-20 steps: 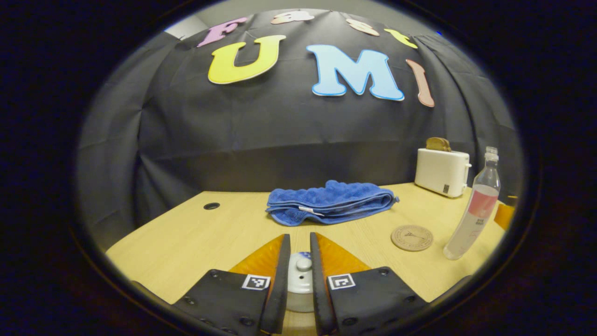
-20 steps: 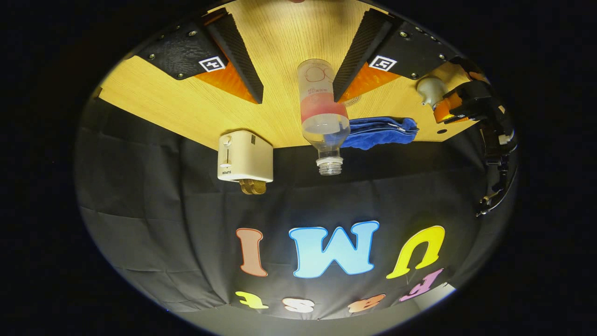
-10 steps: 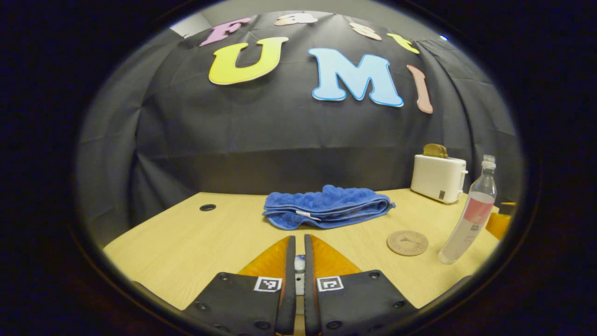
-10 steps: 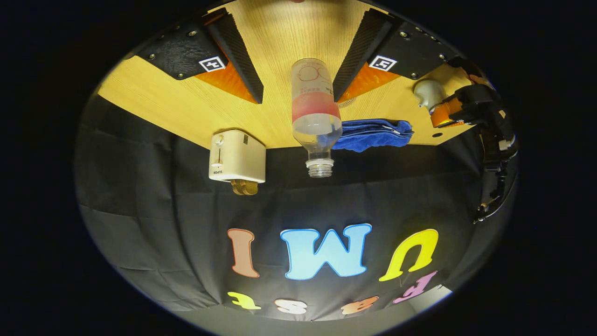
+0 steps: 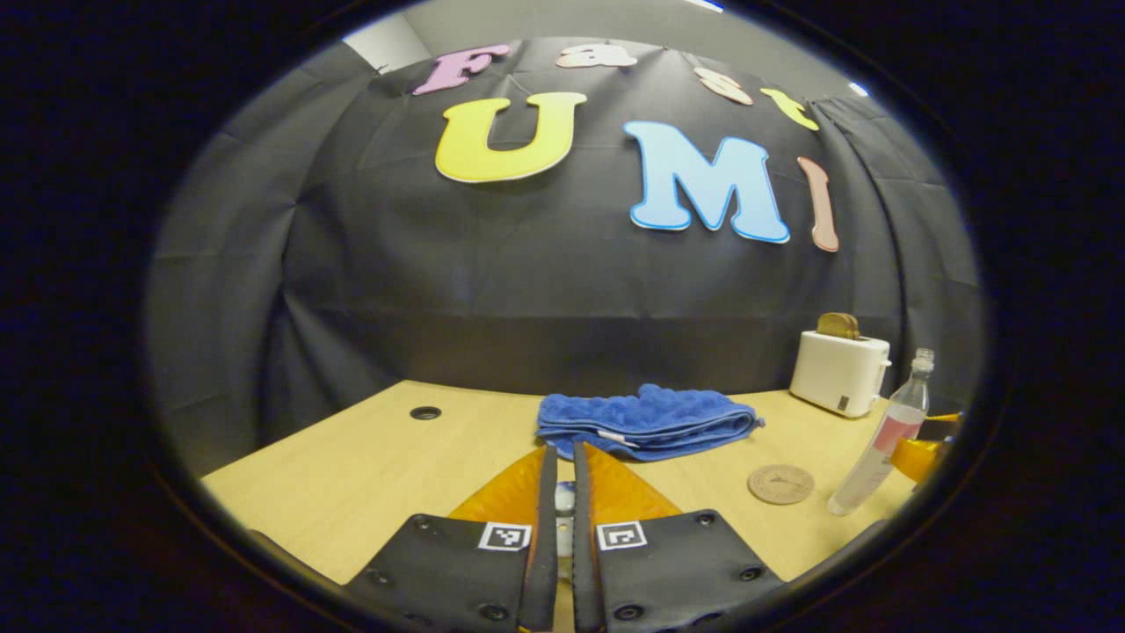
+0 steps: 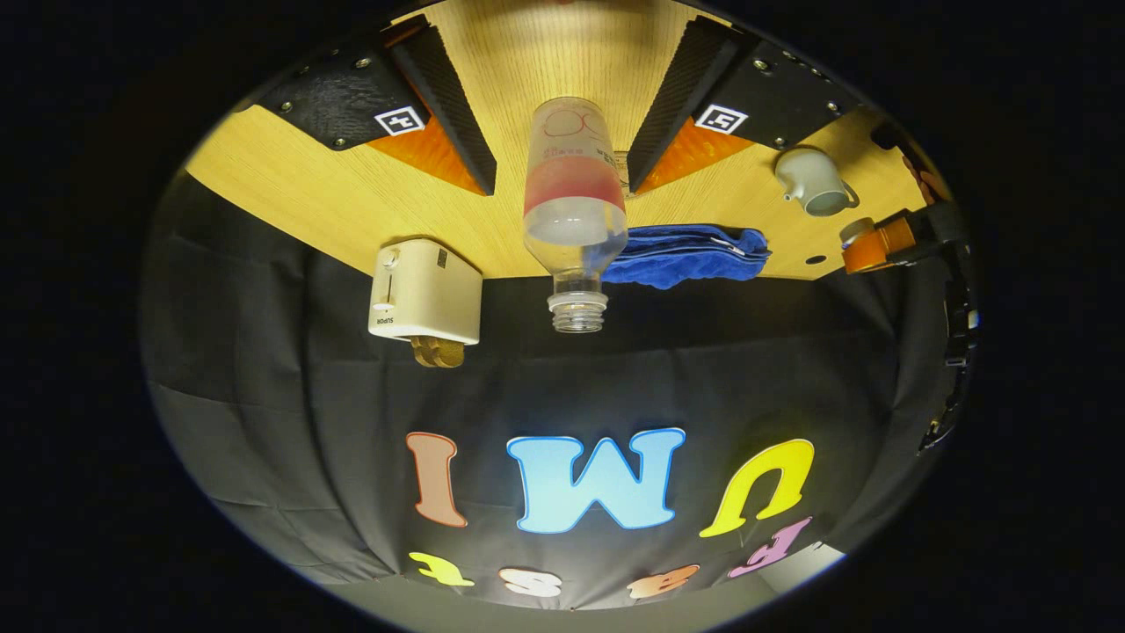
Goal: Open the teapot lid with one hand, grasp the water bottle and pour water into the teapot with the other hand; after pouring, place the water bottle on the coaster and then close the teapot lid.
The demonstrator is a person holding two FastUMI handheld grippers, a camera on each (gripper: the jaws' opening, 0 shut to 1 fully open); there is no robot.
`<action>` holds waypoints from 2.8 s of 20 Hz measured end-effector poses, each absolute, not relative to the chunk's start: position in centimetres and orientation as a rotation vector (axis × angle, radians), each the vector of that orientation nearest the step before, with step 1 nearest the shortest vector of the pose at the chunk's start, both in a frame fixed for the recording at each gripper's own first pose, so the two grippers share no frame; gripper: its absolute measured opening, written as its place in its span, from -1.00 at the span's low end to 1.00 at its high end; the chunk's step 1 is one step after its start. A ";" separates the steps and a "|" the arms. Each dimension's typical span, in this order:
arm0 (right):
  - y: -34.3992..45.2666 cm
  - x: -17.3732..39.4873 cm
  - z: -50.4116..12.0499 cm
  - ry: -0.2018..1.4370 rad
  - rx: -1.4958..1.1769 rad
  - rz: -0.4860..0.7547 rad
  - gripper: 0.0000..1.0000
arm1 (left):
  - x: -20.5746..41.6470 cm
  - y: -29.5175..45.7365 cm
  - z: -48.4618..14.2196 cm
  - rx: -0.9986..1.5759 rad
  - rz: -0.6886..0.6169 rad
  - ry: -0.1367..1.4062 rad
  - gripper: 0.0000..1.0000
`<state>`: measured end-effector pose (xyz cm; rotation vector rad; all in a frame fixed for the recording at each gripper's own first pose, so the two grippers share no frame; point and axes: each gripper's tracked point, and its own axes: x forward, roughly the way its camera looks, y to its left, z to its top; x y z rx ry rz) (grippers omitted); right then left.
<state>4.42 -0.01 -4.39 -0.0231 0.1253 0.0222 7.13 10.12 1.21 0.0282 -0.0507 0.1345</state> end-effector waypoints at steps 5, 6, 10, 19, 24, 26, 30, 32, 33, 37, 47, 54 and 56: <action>-0.2 5.9 -5.6 0.163 -0.030 0.015 0.92 | 6.1 16.2 0.9 0.023 0.239 -0.039 -0.72; -0.2 6.2 -5.8 0.173 -0.026 0.016 0.92 | 5.9 17.5 0.8 0.028 0.263 -0.035 -0.74; 0.1 7.2 -6.8 0.207 0.000 0.021 0.92 | 5.1 21.9 0.5 0.044 0.343 -0.026 -0.72; 1.5 7.7 -6.1 0.182 -0.153 0.023 0.58 | 4.4 24.6 -0.6 0.005 0.387 -0.006 -0.72; 2.4 8.1 -3.7 0.107 -0.379 -0.033 0.58 | 4.4 24.6 -0.7 -0.003 0.385 -0.005 -0.72; 3.0 8.2 -3.2 0.095 -0.487 -0.057 0.58 | 4.3 24.7 -0.6 -0.005 0.388 -0.006 -0.72; 4.6 8.4 -3.4 0.088 -0.686 -0.084 0.58 | 4.3 24.7 -0.6 -0.011 0.387 -0.008 -0.72; 5.2 8.5 -3.0 0.067 -0.799 -0.116 0.58 | 4.2 24.8 -0.7 -0.015 0.387 -0.005 -0.72; 5.4 8.6 -2.9 0.049 -0.855 -0.134 0.58 | 4.2 24.8 -0.9 -0.017 0.388 -0.005 -0.73; 6.8 8.7 -2.3 -0.012 -1.038 -0.170 0.57 | 3.4 26.1 -1.2 -0.030 0.398 -0.003 -0.72; 10.6 9.2 -0.8 -0.173 -1.403 -0.184 0.57 | 2.9 27.5 -1.2 -0.042 0.414 -0.001 -0.72; 12.9 9.7 -1.0 -0.273 -1.570 -0.169 0.57 | 3.3 27.6 -1.0 -0.038 0.414 0.015 -0.72; 13.1 9.8 -1.0 -0.290 -1.610 -0.169 0.57 | 3.3 27.5 -1.1 -0.039 0.412 0.019 -0.72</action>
